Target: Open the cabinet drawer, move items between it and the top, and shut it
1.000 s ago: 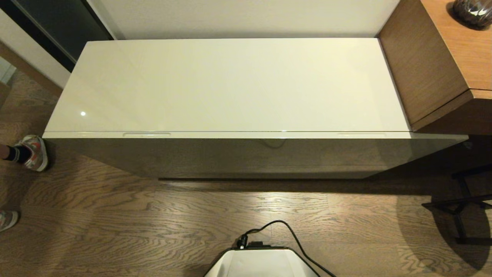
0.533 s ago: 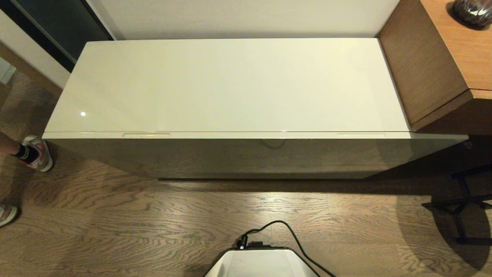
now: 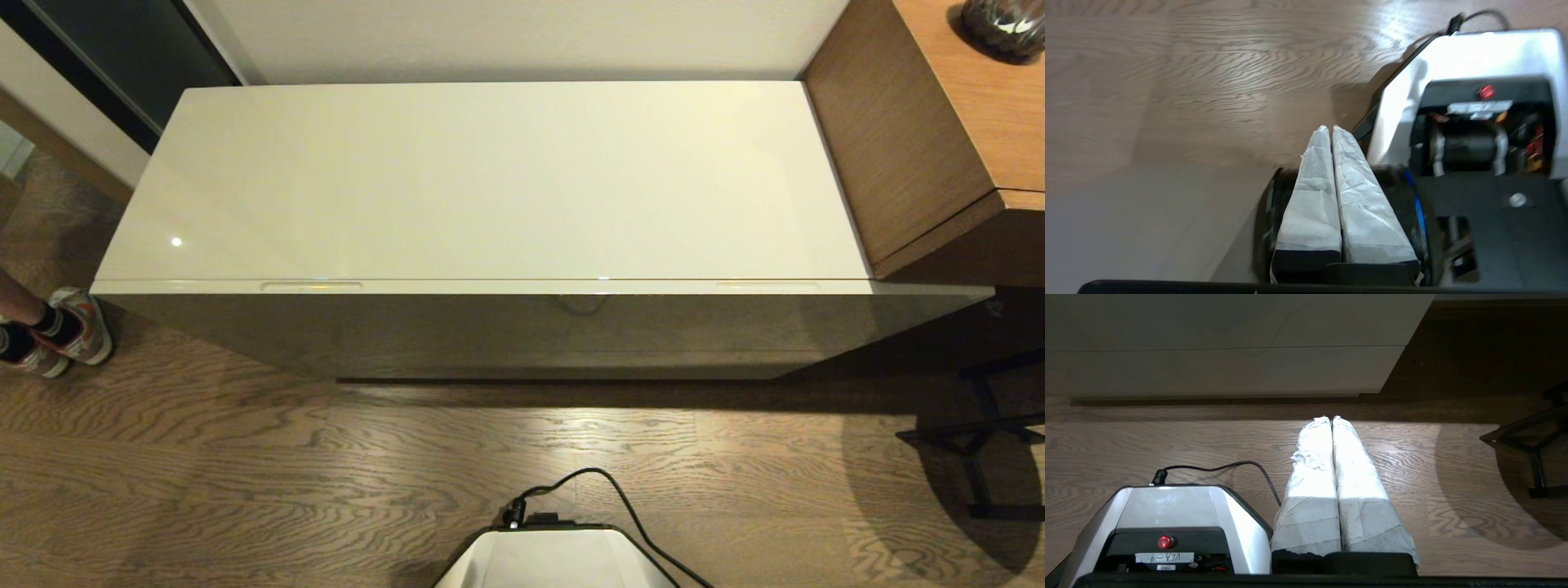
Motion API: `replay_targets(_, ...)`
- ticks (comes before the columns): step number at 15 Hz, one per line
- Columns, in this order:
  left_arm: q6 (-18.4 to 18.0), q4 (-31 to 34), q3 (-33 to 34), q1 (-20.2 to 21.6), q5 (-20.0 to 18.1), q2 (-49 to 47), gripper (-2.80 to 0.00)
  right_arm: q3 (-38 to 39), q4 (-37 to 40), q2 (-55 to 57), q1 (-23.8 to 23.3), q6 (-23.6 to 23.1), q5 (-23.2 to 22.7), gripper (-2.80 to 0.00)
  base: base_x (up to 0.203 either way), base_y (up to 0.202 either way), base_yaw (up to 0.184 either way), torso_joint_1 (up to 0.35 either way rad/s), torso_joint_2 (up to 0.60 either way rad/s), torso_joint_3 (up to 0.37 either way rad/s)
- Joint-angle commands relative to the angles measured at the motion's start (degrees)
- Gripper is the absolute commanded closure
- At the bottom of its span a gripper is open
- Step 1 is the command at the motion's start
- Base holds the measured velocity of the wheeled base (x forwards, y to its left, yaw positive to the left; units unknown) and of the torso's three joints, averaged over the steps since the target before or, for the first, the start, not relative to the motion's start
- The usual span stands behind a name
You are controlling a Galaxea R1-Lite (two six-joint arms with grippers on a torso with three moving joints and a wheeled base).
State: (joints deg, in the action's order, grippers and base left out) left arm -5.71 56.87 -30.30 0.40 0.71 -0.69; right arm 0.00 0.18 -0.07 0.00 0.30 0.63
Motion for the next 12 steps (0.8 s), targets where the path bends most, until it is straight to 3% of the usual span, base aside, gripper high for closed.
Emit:
replay_targets(1,2.92,-4.04,0.99,0.04,-0.53,0.69,0.0,0.18,-0.01,-0.72,0.0,0.05,-0.01,0.0,0.0,0.0,0.0,0.0,0.0,0.0)
replay_targets(2,3.58,-9.53,3.21,0.04,-1.25,0.69,0.0,0.15,-0.01,-0.72,0.0,0.05,-0.01,0.0,0.0,0.0,0.0,0.0,0.0,0.0)
replay_targets(3,3.97,-19.78,7.08,0.04,-1.89,0.69,0.0,0.18,-0.01,-0.72,0.0,0.05,-0.01,0.0,0.0,0.0,0.0,0.0,0.0,0.0)
replay_targets(6,3.91,-58.0,25.71,0.01,-4.02,0.68,0.0,0.18,-0.01,-0.72,0.0,-0.01,-0.01,0.0,0.0,0.0,0.0,0.0,0.0,0.0)
replay_targets(7,4.16,-65.78,29.05,0.01,-5.61,0.69,0.0,0.09,-0.01,-0.72,0.0,-0.03,-0.01,0.0,0.0,0.0,0.0,0.0,0.0,0.0)
replay_targets(8,5.03,-69.42,30.3,0.01,-7.64,0.69,0.0,0.16,-0.01,-0.72,0.0,-0.01,-0.01,0.0,0.0,0.0,0.0,0.0,0.0,0.0)
replay_targets(9,6.42,-68.64,30.37,0.03,-9.68,0.69,0.0,0.18,-0.01,-0.72,0.0,-0.03,-0.01,0.0,0.0,0.0,0.0,0.0,0.0,0.0)
replay_targets(12,7.04,-67.93,30.29,0.04,-9.94,0.69,0.0,0.18,-0.01,-0.72,0.0,0.0,-0.01,0.0,0.0,0.0,0.0,0.0,0.0,0.0)
